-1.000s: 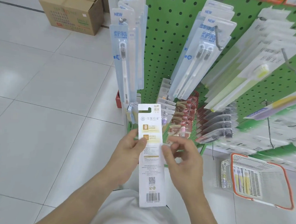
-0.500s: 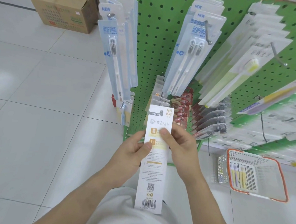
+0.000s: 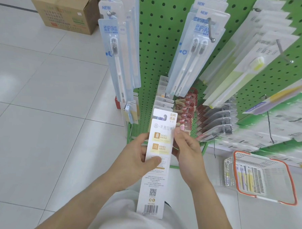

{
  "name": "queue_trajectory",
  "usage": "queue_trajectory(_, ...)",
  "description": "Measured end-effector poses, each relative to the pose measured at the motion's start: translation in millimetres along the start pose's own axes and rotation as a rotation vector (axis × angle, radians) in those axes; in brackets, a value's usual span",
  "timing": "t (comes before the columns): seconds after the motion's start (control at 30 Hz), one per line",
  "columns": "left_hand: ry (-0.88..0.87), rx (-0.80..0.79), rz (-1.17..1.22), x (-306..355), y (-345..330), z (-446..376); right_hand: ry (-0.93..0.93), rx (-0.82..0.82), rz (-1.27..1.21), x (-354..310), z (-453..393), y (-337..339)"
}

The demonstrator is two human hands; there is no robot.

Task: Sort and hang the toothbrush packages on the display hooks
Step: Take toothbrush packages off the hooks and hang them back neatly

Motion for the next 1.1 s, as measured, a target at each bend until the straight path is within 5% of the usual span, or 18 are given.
queue_trajectory(1.1, 0.164, -0.18, -0.026, -30, -7, -5, 0.0, -0.073, 0.07, 11, -1, 14)
Point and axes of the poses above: each hand's wrist, its own z-axis away from the middle knuckle, its own y-axis out of the back of the hand, x = y × z, the point moved 7 cm from there along -z, towards the middle knuckle, and after that the axes turned 12 degrees about -x, right-handed, at the moved point
